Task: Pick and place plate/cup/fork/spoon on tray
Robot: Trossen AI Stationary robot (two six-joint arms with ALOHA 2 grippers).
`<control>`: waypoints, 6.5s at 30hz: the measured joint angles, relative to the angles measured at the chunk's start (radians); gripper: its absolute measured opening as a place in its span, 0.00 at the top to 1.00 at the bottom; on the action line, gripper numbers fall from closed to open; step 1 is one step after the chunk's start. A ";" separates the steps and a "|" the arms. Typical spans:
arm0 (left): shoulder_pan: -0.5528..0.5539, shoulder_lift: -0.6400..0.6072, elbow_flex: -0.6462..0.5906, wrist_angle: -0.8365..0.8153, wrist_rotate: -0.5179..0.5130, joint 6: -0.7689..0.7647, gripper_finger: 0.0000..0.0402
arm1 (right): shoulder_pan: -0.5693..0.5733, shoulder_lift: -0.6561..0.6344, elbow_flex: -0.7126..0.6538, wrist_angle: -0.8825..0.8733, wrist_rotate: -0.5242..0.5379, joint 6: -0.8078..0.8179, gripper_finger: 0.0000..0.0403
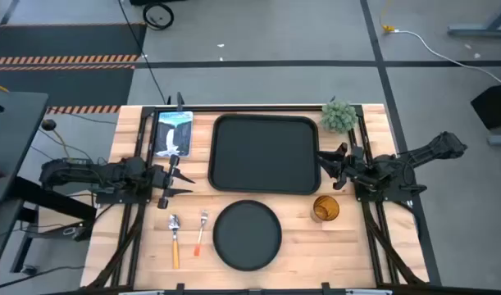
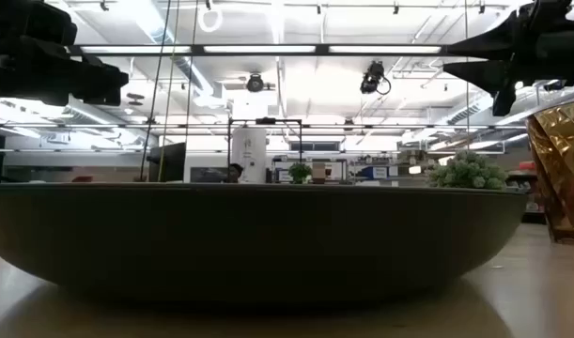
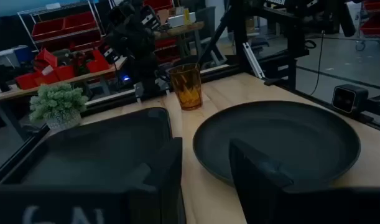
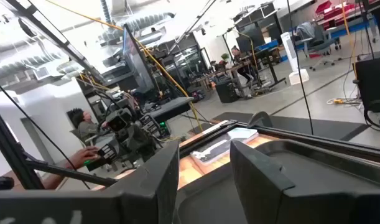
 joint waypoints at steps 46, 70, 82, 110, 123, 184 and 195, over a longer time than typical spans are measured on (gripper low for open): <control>0.000 0.000 0.000 0.017 0.000 0.005 0.65 | 0.000 0.000 0.000 0.000 0.000 0.000 0.63; -0.004 0.000 0.000 0.340 -0.451 -0.069 0.65 | -0.021 0.002 0.000 0.091 0.028 -0.333 0.63; -0.005 0.179 0.002 0.497 -0.485 -0.185 0.65 | -0.039 0.050 0.050 -0.092 -0.110 -0.129 0.63; -0.006 0.999 0.485 0.409 -0.442 -0.499 0.57 | -0.150 0.339 0.742 -1.746 -0.346 0.515 0.63; 0.001 1.173 0.687 0.250 -0.441 -0.490 0.57 | -0.241 0.513 0.832 -2.117 -0.655 0.410 0.63; -0.093 1.205 0.708 0.150 -0.357 -0.739 0.57 | 0.161 1.043 0.739 -1.096 -0.555 0.493 0.67; -0.097 1.363 0.937 -0.118 -0.356 -0.785 0.57 | 0.103 1.030 0.739 -1.088 -0.574 0.396 0.67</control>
